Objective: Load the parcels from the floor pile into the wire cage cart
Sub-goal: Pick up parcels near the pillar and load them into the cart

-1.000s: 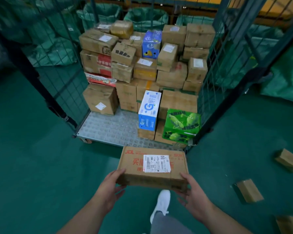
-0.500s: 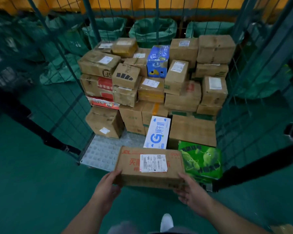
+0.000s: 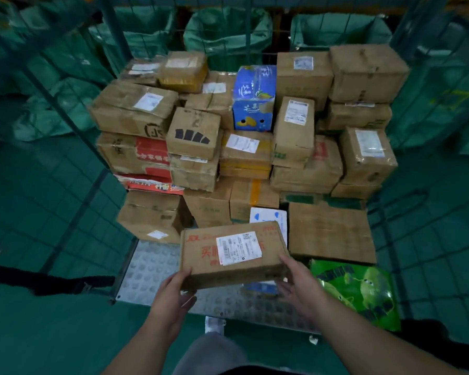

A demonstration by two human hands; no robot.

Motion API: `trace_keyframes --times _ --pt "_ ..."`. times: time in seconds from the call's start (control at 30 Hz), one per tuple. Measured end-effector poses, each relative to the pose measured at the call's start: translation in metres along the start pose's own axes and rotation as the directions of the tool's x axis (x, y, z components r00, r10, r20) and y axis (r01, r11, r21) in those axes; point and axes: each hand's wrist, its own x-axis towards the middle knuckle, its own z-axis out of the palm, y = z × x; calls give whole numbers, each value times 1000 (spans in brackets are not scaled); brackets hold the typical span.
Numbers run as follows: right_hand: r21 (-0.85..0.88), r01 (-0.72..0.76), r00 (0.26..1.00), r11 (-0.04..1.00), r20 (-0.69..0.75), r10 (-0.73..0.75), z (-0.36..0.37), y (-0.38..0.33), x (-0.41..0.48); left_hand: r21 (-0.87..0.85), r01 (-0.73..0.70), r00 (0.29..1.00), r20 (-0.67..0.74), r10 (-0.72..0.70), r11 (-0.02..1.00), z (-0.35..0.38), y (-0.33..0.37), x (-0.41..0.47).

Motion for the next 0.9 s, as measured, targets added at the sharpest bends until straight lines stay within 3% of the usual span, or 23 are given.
trace_keyframes --times 0.2,0.3,0.4,0.53,0.67,0.9 --pt "11 93 969 996 -231 -88 73 -44 54 135 81 980 171 -104 988 32 89 69" --pt "97 116 916 989 -395 -68 82 -42 79 214 101 969 199 -145 972 70 128 105" --pt "138 116 888 984 -458 -41 84 -43 90 266 121 958 221 -183 956 106 149 134" --pt "117 116 876 986 -481 -46 90 -54 126 214 156 963 182 -196 964 131 154 185" --pt "66 101 910 993 -408 -65 98 -70 178 132 187 974 106 -202 973 134 151 234" --pt "108 48 968 993 -248 -20 91 -86 227 125 59 997 31 -64 990 133 128 248"
